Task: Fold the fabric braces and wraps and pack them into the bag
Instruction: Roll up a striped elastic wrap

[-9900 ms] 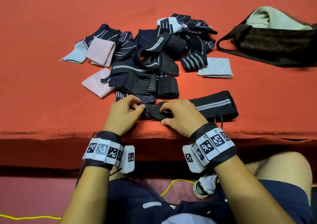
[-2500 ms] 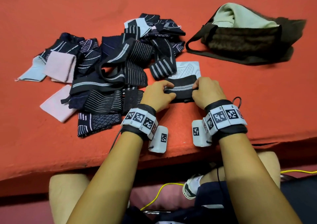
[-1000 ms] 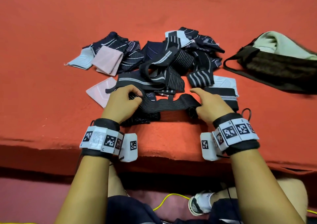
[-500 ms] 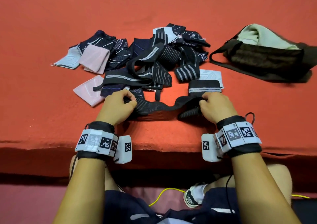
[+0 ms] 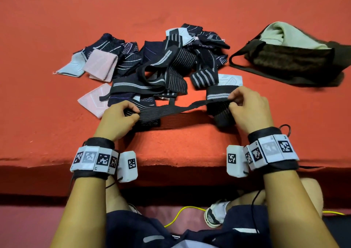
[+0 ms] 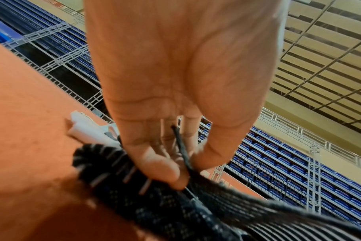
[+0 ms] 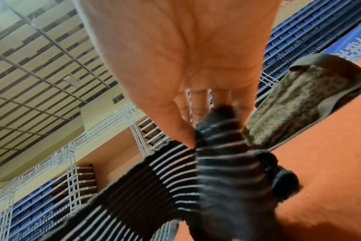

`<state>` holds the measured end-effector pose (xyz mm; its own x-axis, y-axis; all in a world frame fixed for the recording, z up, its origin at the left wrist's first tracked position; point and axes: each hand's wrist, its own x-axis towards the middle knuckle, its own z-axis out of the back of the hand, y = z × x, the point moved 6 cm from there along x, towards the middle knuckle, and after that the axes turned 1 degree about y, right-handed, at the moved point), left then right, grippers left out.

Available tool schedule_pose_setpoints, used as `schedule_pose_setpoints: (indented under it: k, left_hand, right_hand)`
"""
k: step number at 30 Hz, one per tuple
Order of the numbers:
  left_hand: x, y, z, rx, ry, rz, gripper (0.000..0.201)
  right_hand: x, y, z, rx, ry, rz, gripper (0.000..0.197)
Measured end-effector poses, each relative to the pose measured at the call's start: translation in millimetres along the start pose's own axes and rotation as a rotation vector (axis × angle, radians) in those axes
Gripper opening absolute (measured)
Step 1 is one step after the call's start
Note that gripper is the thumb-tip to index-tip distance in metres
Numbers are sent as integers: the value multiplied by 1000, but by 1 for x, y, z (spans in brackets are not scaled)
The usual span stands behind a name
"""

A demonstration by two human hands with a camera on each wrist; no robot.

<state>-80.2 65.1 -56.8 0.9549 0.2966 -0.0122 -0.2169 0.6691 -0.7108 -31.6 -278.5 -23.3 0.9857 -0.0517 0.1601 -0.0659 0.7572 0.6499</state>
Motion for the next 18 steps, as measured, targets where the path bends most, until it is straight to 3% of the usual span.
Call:
schedule_pose_setpoints:
  k: [4,10,18]
  left_hand:
    - [2,2,-7,14,62,-36,19]
    - [3,6,-7,-64,48,-14,32]
    - [5,23,4,-49,-38,7,35]
  right_hand:
    - [-2,13,-6,-16,48,117,28]
    - [-8,9,-44,-205,429,77,30]
    - [-9,1,-39,-248,377,-21,33]
